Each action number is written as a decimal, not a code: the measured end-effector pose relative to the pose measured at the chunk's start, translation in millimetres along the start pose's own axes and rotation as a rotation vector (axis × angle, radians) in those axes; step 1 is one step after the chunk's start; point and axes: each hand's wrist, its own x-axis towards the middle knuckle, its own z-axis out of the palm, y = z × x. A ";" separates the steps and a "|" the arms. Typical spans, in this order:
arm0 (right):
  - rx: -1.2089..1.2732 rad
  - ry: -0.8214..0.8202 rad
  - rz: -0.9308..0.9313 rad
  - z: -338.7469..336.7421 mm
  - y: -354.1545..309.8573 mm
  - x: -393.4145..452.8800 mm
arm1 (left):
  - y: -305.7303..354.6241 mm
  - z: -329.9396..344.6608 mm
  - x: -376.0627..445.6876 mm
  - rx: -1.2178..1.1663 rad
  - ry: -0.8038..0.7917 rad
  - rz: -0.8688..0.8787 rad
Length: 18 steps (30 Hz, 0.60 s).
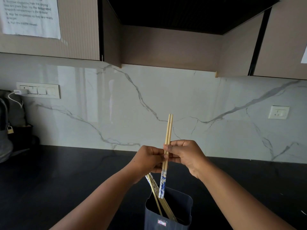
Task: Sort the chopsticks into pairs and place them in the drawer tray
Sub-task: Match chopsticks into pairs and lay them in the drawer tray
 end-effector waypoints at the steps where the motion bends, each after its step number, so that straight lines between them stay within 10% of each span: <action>1: 0.009 -0.009 0.011 -0.9 1.8 0.6 | -0.8 0.2 -0.6 0.006 -0.003 0.000; 12: -0.022 -0.026 0.006 -1.1 13.6 -4.1 | -18.5 -3.1 -4.1 0.236 0.025 0.163; 18: -0.123 -0.156 -0.112 -3.2 20.2 -34.6 | -72.6 -41.1 -13.3 0.312 0.407 0.269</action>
